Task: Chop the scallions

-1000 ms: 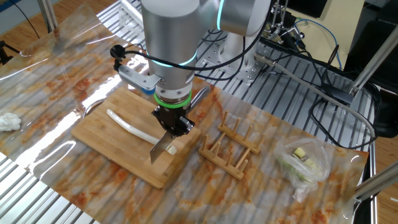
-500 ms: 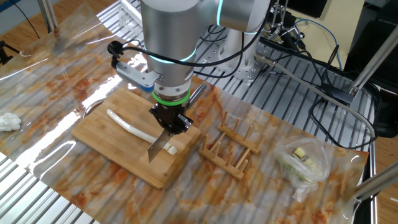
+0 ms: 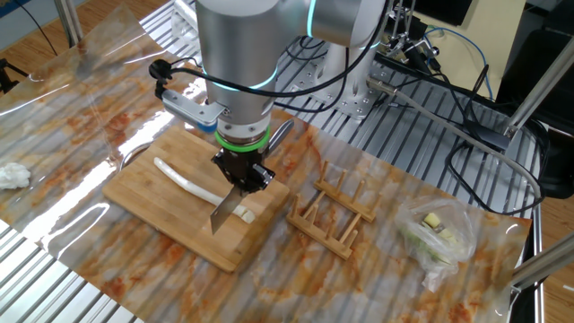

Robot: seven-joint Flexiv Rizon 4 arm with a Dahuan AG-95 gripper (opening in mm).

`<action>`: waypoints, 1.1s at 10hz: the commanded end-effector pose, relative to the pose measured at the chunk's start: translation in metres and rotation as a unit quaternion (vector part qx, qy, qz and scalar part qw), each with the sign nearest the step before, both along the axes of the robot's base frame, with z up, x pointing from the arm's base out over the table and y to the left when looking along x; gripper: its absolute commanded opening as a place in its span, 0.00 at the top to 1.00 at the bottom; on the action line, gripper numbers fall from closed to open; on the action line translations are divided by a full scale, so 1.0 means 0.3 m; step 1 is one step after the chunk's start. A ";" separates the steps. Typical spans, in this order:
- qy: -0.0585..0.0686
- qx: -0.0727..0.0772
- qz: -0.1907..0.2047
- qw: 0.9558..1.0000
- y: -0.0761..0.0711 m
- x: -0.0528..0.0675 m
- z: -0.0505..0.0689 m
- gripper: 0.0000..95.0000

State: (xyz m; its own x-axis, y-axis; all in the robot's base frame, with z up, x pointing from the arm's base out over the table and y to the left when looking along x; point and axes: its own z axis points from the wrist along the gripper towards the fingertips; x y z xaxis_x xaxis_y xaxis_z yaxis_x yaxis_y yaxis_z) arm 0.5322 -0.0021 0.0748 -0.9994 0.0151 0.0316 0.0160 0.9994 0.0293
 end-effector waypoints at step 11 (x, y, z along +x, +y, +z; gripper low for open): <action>-0.024 0.004 0.003 1.000 0.006 0.034 -0.204 1.00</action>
State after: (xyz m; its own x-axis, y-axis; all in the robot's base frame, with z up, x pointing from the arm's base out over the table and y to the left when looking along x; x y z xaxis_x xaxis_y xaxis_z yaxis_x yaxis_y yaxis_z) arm 0.5416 -0.0010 0.0332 -0.9999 0.0075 -0.0118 0.0070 0.9991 0.0406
